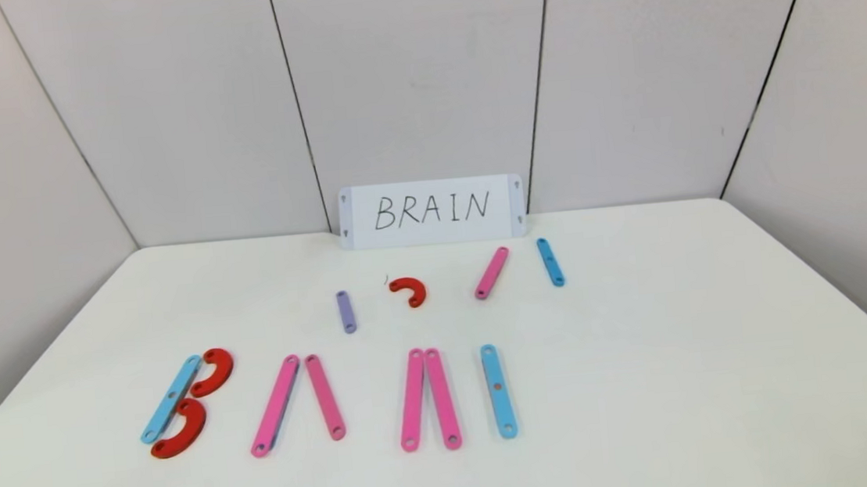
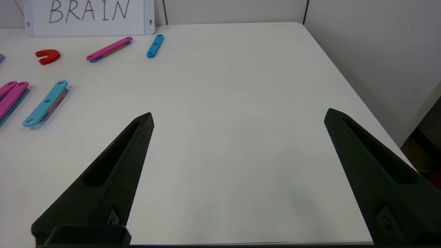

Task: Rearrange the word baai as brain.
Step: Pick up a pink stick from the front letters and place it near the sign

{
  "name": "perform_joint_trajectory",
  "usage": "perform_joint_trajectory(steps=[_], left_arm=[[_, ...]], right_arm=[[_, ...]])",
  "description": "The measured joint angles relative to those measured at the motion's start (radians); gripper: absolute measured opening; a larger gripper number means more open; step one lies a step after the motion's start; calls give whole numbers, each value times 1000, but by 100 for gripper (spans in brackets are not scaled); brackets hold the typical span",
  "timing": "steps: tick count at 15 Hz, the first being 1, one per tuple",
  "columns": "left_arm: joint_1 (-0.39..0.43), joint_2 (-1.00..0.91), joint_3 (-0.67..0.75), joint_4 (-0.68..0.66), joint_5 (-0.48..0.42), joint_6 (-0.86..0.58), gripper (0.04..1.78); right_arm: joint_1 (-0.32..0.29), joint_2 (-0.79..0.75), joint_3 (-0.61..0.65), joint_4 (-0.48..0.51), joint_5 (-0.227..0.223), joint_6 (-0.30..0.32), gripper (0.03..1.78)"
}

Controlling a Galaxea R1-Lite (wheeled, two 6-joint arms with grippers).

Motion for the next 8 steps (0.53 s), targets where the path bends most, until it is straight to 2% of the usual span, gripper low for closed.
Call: perform_joint_trajectory(steps=[5,8], left_arm=[[0,0,-1,-2,1,16,174],[-1,7,-63,30,-4,10,174]], right_arm=[[-1,0,0,0,-1,-11,173],[-1,0,-33,-6,-2,-10,173]])
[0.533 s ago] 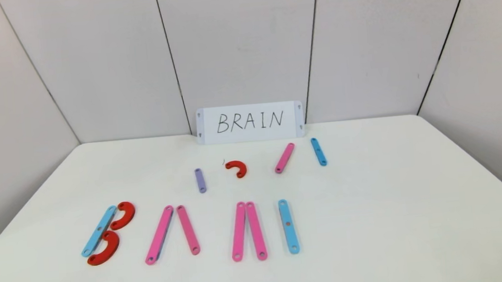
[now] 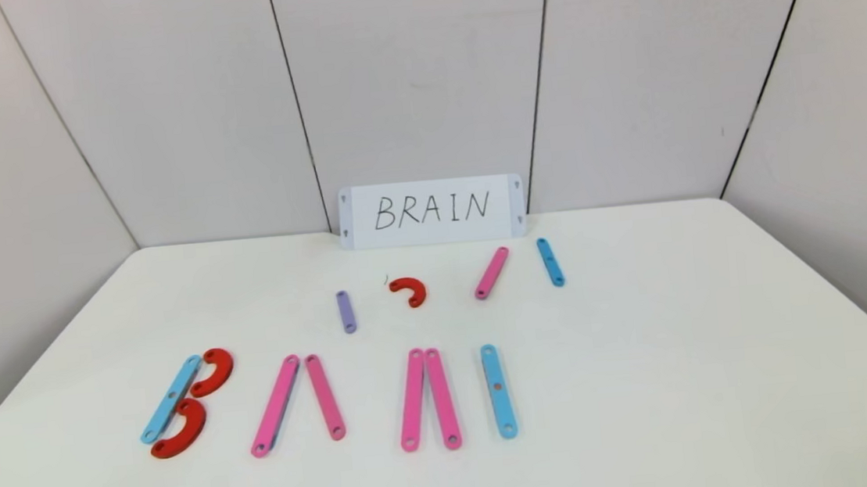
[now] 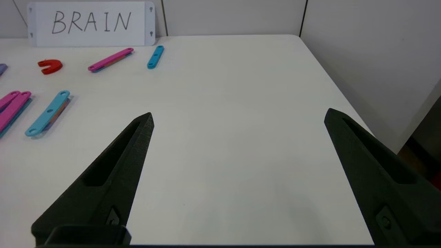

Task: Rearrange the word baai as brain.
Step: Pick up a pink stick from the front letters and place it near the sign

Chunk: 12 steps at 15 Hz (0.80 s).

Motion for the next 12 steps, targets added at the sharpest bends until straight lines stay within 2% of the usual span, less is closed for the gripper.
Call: perform_joint_trajectory(steps=[3,5,9,12], left_arm=[[-1,64,-104,25,1,-2,174],[-1,150,-202,28,0,-2,174],[-1,367,-425,42,-4,2,174],[0,559,-572,76,-7,9,174]], right_arm=[[0,31,-122,29,12,0,173],[0,104,-237,36,15,0,173],[1,331,-490,40,41,1,173],[2,542,-634,42,53,1,173]])
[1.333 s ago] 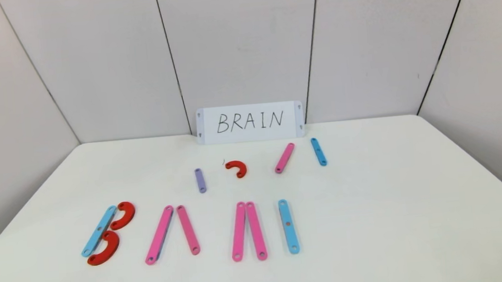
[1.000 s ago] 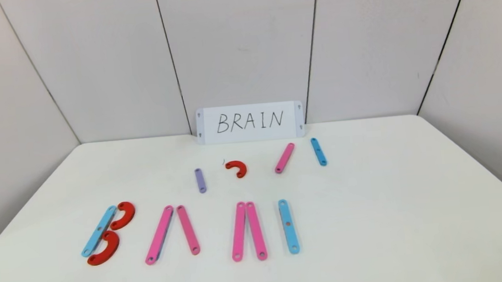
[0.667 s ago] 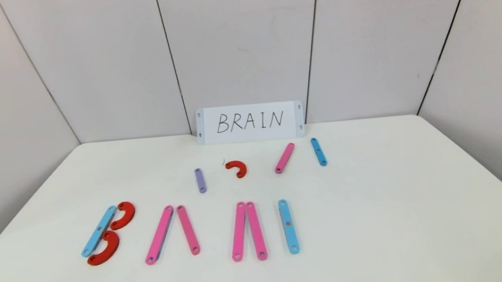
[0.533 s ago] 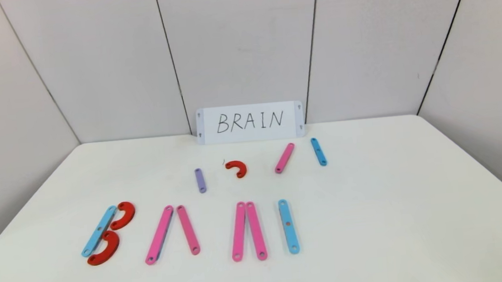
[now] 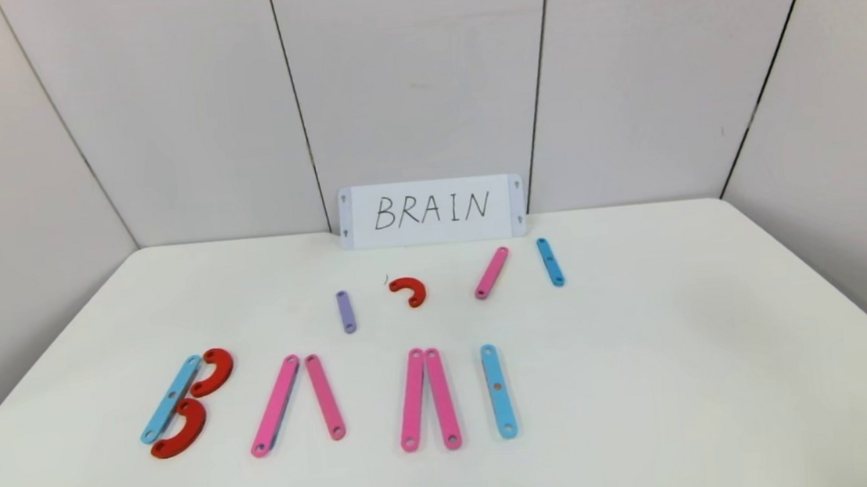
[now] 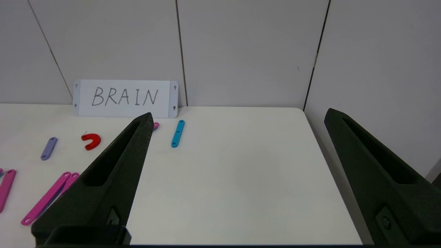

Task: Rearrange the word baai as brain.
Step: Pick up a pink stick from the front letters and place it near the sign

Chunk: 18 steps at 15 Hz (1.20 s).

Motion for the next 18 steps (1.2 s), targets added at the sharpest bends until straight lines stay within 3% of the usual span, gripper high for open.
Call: perform_joint_trajectory(steps=[5,8,13,18], left_arm=[[0,349,-187,20,-23,4,174],[-1,541,-309,78,-50,40,174],[-39,774,-442,243,-109,124,174],[-141,914,-443,309,-96,182,174]], right_arm=[[15,359,-203,8,12,6,173],[103,517,-289,53,12,11,173],[227,711,-308,74,10,14,173],[270,863,-289,61,10,16,173]])
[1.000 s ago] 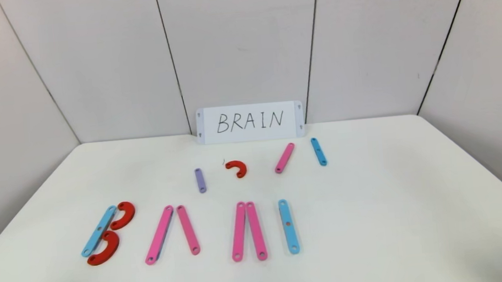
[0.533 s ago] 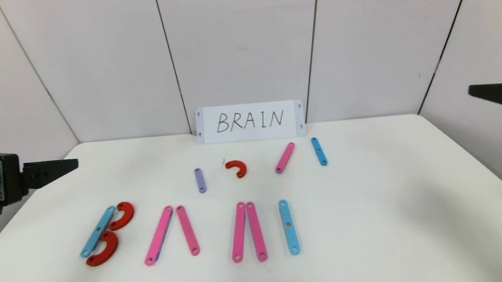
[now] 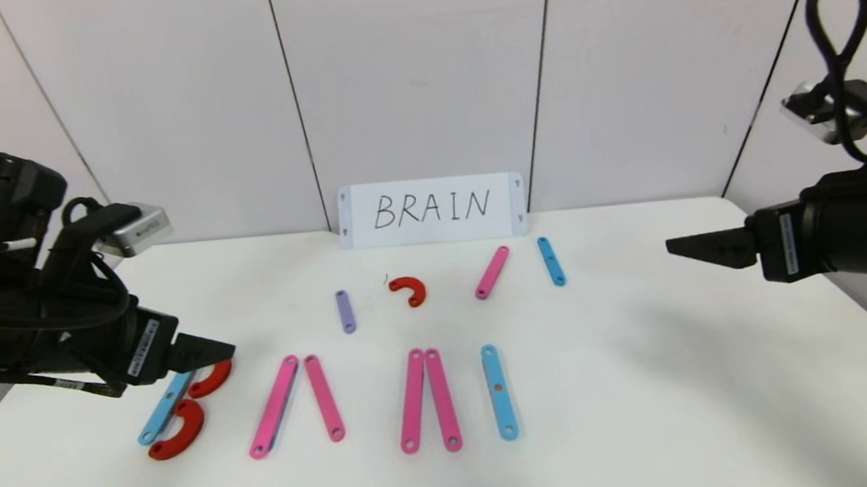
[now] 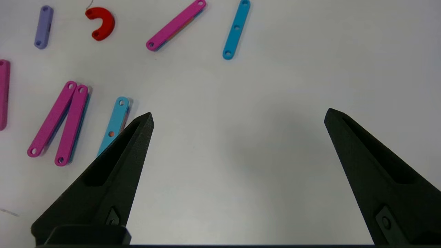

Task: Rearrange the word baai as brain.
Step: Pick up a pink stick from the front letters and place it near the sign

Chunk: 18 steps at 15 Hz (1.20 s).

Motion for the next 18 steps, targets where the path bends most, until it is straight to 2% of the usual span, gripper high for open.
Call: perform_joint_trajectory(steps=[4,7,12,18], left_arm=[[-57,100,24,-13,76,-16,174],[-77,172,35,-19,83,-74,174],[-84,269,73,-121,83,-116,174],[-86,353,74,-169,84,-146,174]], right_arm=[[20,68,3,-11,6,0,173],[40,93,19,-48,4,0,173],[44,108,29,-50,5,-2,173],[45,112,35,-51,4,-2,173]])
